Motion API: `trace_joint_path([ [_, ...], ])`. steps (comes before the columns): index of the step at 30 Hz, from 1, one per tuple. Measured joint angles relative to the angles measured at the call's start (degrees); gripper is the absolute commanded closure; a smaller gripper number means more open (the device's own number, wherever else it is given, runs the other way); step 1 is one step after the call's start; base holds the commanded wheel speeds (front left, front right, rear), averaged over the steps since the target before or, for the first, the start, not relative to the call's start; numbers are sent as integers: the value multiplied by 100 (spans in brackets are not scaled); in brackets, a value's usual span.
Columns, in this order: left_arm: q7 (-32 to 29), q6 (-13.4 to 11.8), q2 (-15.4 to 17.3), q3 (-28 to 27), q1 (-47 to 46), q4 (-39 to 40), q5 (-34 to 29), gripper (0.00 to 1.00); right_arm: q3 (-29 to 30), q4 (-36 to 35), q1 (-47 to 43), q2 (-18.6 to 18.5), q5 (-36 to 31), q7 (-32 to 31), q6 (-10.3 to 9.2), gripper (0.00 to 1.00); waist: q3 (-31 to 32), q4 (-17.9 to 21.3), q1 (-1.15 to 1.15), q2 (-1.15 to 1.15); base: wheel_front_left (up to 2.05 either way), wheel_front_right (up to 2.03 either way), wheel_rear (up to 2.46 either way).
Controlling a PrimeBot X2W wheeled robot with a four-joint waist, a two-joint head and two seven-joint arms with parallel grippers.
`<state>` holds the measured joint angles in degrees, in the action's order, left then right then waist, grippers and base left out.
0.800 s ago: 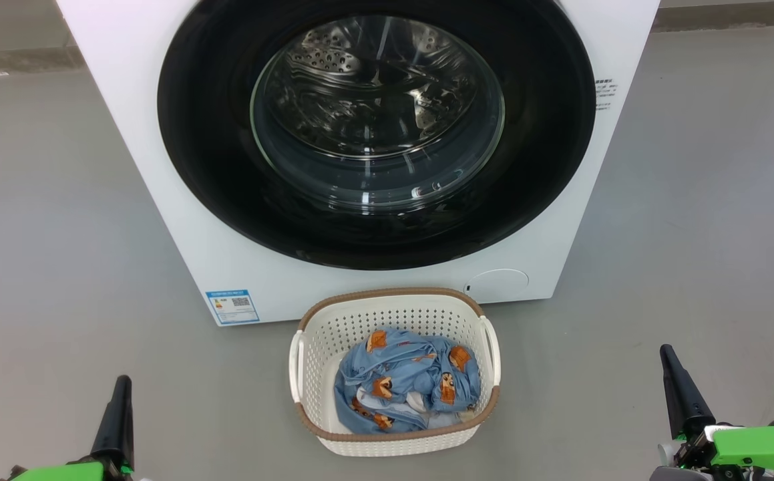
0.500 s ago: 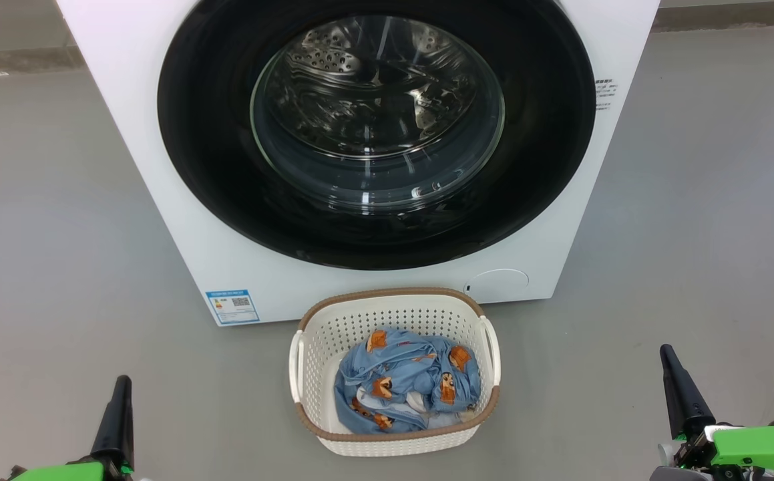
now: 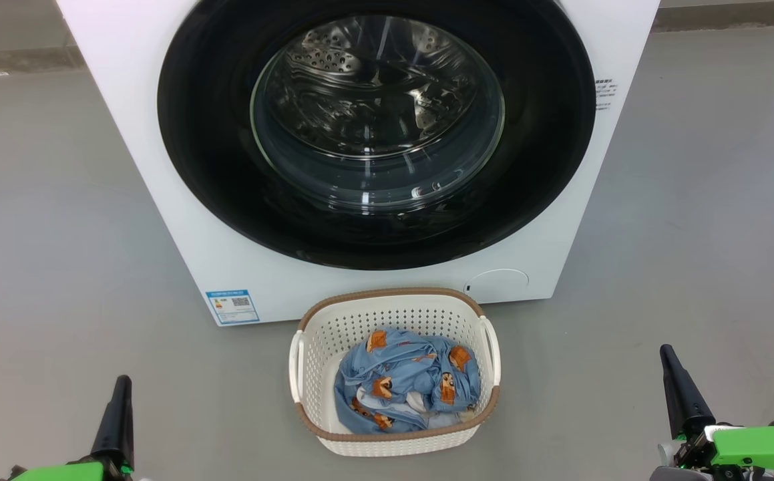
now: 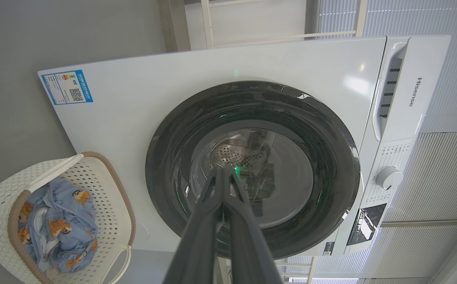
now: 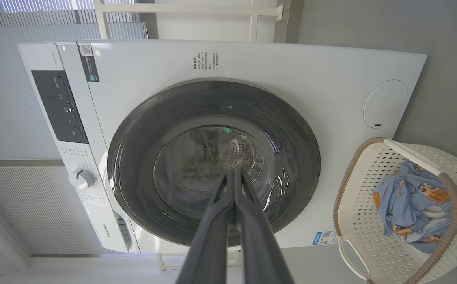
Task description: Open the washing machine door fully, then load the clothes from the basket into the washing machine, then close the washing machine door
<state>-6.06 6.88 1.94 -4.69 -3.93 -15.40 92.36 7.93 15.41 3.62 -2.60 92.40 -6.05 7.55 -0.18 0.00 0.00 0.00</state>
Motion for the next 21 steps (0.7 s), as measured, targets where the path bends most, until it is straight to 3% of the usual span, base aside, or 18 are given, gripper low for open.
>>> trace_joint_path([
  [9, 0, 0, 0, 0, 0, 0, -1, 100, 0, 0, 0, 0, 0, 0, 0, 100, 0, 0, 0, 0, 0, 0, 0],
  [10, 2, -5, -4, 4, 6, -19, 0, 0, 0, 20, -9, 2, 1, 3, 0, 0, 0, 0, 0, 0, 0, 0, 0],
  [11, 4, -8, -22, 8, 25, -65, 0, 0, 1, 73, -30, 13, 1, 8, 0, 0, 0, 0, 0, 0, 0, 0, 0],
  [12, 9, -9, -47, 18, 59, -134, 0, 100, 4, 152, -60, 35, 1, 9, 0, 100, 0, 0, 0, 0, 0, 0, 0],
  [14, 9, -9, -96, 36, 172, -261, 0, 100, 2, 292, -159, 80, 1, 9, 0, 100, 0, 0, 0, 0, 0, 0, 0],
  [15, 9, -9, -120, 44, 237, -325, 0, 0, 3, 372, -207, 94, 1, 9, 0, 0, -1, 1, 0, 0, 0, 0, 0],
  [21, 70, -11, -181, 105, 345, -405, 0, 0, -3, 430, -298, 102, 0, 69, 0, 0, -3, 0, 2, 0, 0, 0, 0],
])
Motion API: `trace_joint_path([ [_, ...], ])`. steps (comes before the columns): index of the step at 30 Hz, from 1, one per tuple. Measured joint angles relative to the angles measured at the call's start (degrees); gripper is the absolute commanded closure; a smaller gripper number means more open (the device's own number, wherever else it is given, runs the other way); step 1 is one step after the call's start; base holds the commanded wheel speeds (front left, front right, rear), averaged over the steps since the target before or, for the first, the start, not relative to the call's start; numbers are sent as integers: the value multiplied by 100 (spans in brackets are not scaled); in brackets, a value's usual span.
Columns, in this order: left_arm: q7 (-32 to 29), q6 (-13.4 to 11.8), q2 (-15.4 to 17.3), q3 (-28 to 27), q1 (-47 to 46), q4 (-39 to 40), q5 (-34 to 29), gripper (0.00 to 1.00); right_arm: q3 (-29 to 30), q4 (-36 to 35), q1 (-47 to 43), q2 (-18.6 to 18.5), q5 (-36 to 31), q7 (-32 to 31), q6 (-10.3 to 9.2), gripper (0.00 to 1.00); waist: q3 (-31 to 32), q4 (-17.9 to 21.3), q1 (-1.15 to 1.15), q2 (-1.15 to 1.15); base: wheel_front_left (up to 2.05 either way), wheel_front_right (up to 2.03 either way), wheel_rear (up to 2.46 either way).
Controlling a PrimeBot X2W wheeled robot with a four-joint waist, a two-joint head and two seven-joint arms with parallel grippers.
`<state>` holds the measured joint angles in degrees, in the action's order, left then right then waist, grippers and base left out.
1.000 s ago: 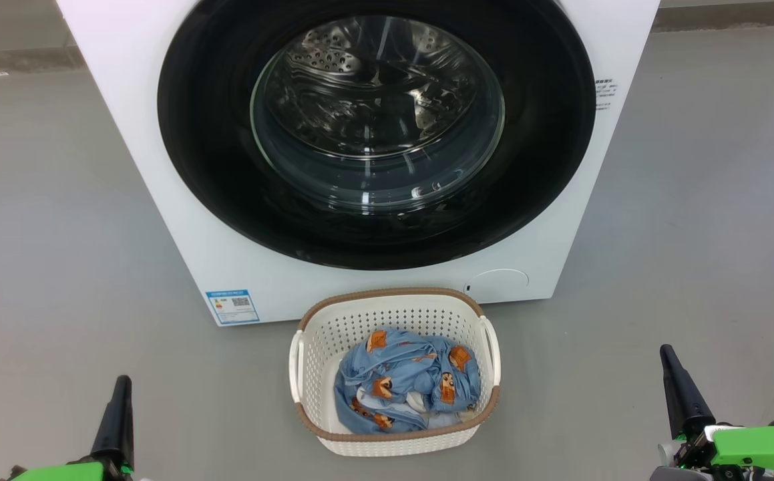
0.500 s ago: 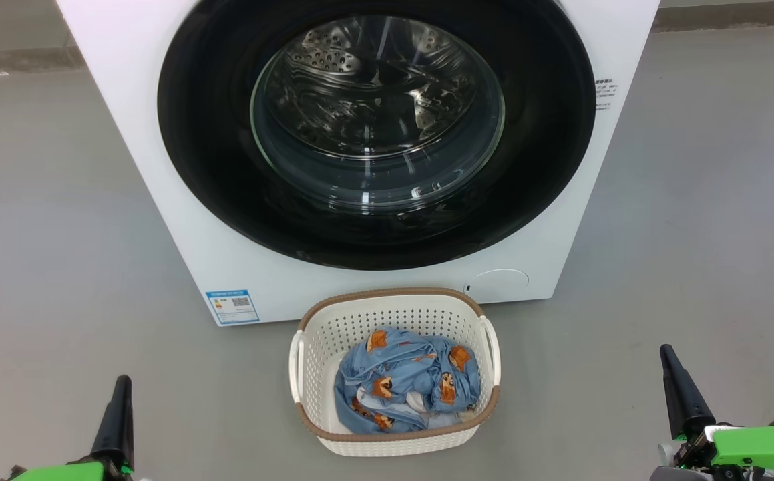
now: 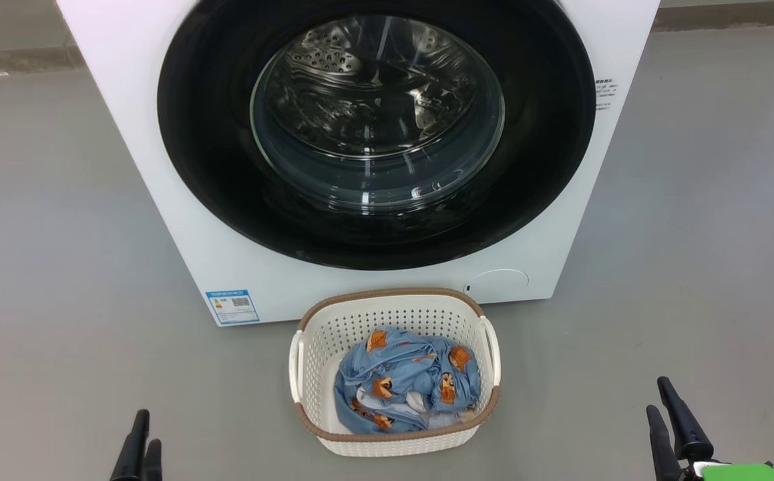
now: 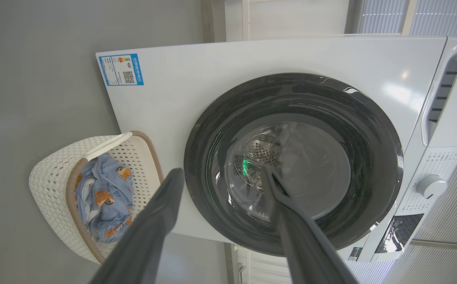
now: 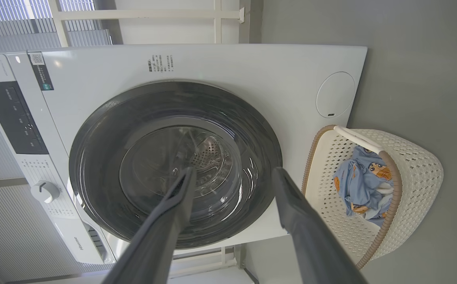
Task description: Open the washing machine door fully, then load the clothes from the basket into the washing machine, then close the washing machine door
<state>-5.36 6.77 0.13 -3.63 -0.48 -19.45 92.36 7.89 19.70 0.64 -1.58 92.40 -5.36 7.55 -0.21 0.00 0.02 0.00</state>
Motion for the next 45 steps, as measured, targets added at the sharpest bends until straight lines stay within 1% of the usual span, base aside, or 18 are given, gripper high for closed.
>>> trace_joint_path([
  [13, 203, 0, 5, 162, 1, -1, -2, 0, -104, -88, -6, -20, -124, 204, 0, 0, -8, -5, -1, 0, 0, 0, 0],
  [26, 421, 0, 12, 271, 1, -3, -186, 0, -138, -215, -8, -34, -777, 441, 0, 0, -7, -9, -1, 0, 0, 0, 0],
  [36, 595, 0, 25, 355, 0, -36, -555, 0, -158, -282, -9, -65, -1402, 602, 0, 0, -13, -9, -1, 0, 0, 0, 0],
  [45, 744, 0, 46, 352, -3, -92, -1332, 0, -158, -360, -9, -99, -2035, 734, 0, 0, -20, -2, -1, 0, 0, 0, 0],
])
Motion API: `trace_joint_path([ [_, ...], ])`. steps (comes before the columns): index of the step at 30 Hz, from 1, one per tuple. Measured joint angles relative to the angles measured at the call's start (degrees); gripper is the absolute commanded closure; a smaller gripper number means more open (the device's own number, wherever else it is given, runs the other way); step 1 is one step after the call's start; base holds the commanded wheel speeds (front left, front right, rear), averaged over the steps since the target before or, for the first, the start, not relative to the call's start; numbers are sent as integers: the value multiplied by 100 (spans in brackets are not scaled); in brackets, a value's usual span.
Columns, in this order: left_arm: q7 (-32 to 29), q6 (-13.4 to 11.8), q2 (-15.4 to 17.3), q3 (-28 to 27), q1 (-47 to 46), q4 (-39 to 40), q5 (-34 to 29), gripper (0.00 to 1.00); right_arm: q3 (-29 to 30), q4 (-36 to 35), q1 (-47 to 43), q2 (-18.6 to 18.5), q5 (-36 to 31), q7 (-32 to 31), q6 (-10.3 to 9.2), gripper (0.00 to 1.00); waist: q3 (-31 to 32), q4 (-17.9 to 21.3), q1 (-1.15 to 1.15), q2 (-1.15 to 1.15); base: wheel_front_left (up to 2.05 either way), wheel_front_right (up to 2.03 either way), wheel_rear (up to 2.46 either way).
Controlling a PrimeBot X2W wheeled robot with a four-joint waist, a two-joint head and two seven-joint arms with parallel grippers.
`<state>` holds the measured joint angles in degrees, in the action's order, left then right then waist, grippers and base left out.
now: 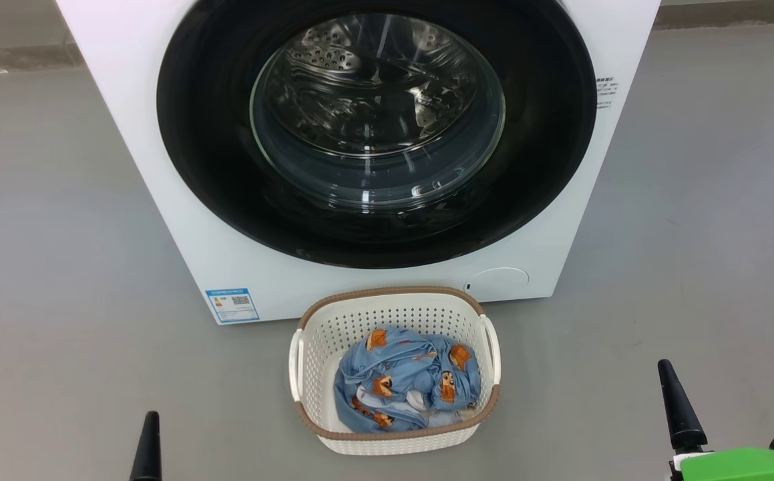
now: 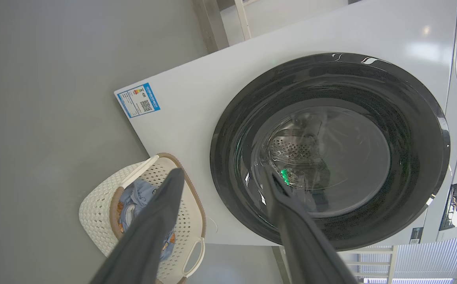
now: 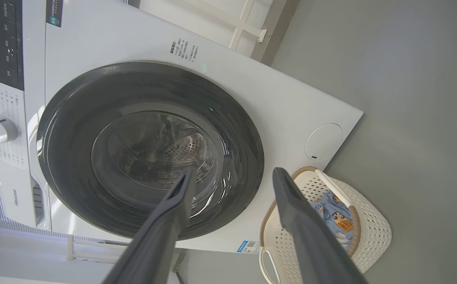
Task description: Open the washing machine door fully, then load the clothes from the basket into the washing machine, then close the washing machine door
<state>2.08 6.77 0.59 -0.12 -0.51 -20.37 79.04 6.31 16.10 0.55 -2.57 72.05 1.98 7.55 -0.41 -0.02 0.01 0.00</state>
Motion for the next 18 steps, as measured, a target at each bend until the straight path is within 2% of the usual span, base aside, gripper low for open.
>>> trace_joint_path([
  [18, 291, 3, 41, -25, -3, -77, -1279, 0, -114, -227, 1, -127, -1480, 292, 0, 0, 8, -2, 0, 0, 0, 0, 0],
])
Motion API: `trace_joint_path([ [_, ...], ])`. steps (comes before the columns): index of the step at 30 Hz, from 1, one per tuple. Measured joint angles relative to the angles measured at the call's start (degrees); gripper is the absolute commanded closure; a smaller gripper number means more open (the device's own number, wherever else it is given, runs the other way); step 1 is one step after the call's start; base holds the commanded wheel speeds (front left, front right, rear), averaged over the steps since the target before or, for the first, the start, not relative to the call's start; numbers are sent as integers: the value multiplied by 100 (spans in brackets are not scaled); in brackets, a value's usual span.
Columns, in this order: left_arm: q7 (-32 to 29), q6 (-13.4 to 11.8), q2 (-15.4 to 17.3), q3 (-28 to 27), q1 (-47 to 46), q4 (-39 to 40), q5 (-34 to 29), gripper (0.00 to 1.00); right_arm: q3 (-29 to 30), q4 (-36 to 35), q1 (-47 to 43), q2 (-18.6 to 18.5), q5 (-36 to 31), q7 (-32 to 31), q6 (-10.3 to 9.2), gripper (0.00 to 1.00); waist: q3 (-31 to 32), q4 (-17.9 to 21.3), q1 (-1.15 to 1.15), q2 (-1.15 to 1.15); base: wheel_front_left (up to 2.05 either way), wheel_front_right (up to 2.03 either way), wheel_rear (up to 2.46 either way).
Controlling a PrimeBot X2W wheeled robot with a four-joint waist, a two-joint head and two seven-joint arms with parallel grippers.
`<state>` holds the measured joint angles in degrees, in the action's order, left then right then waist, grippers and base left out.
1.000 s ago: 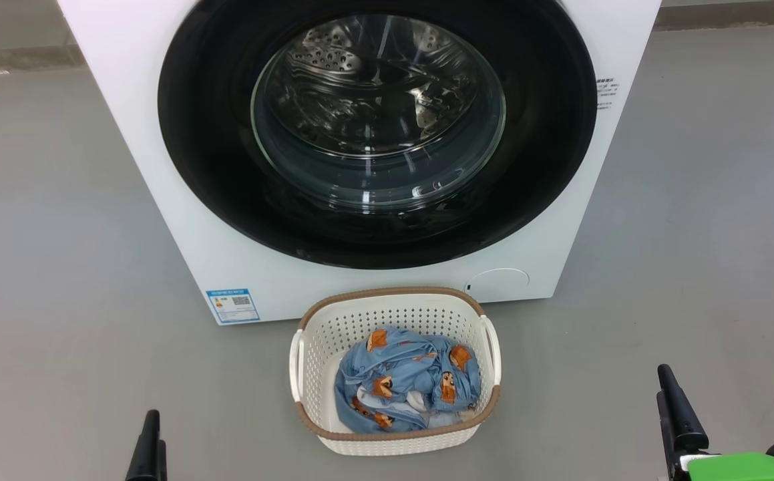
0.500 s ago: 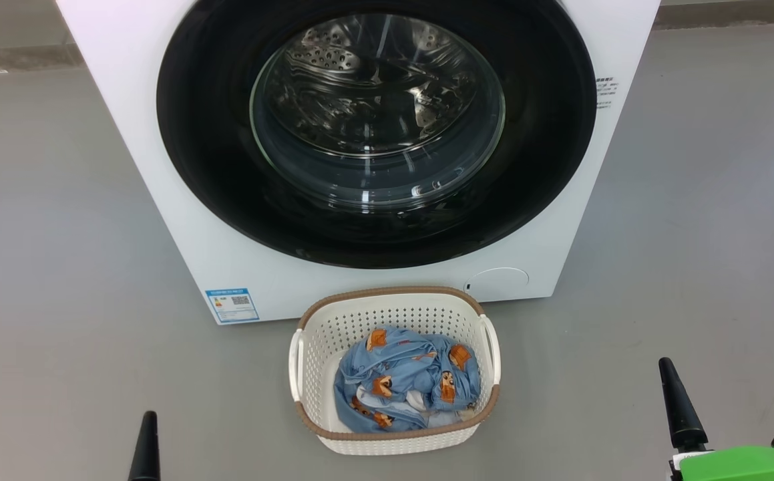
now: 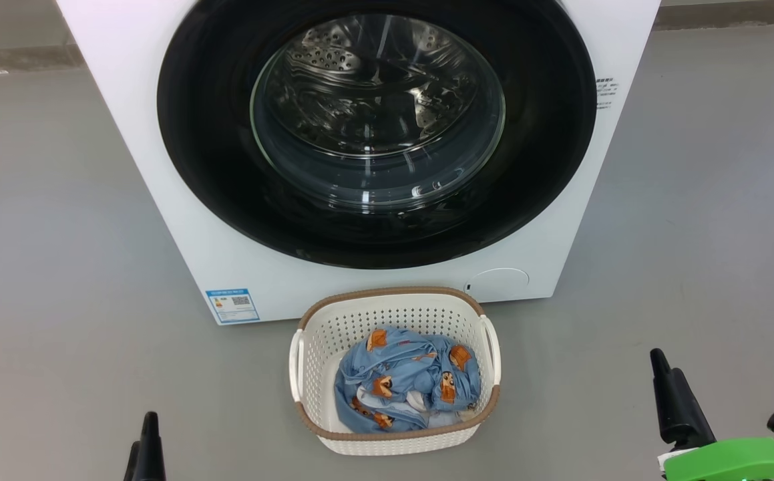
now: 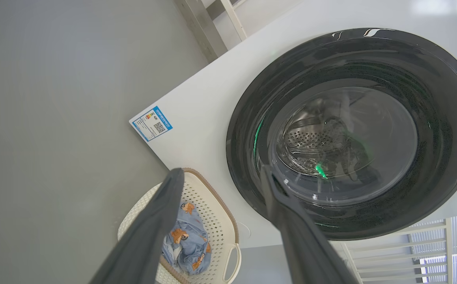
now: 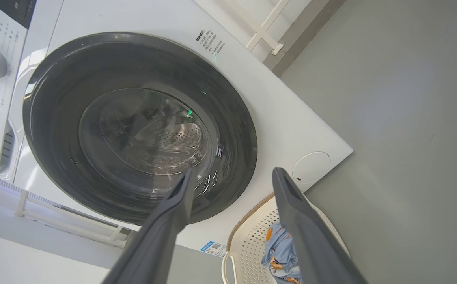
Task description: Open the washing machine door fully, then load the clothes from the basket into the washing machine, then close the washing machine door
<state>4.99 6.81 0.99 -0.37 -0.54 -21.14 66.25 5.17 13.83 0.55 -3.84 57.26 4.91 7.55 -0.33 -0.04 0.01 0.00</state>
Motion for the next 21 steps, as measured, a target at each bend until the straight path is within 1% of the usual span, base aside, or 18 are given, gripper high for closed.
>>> trace_joint_path([
  [5, 71, 0, 5, -2, -1, -29, -424, 0, -96, -78, 0, -30, -492, 83, 0, 0, -1, -2, 0, 0, 0, 0, 0],
  [15, 243, 1, 29, 2, -1, -59, -1176, 0, -338, -189, 1, -204, -1352, 236, 0, 0, -5, -5, 0, 0, 0, 0, 0],
  [21, 326, 2, 33, 0, -2, -59, -1812, 0, -487, -213, 4, -326, -1939, 336, 0, 0, -10, -7, 0, 0, 0, 0, 0],
])
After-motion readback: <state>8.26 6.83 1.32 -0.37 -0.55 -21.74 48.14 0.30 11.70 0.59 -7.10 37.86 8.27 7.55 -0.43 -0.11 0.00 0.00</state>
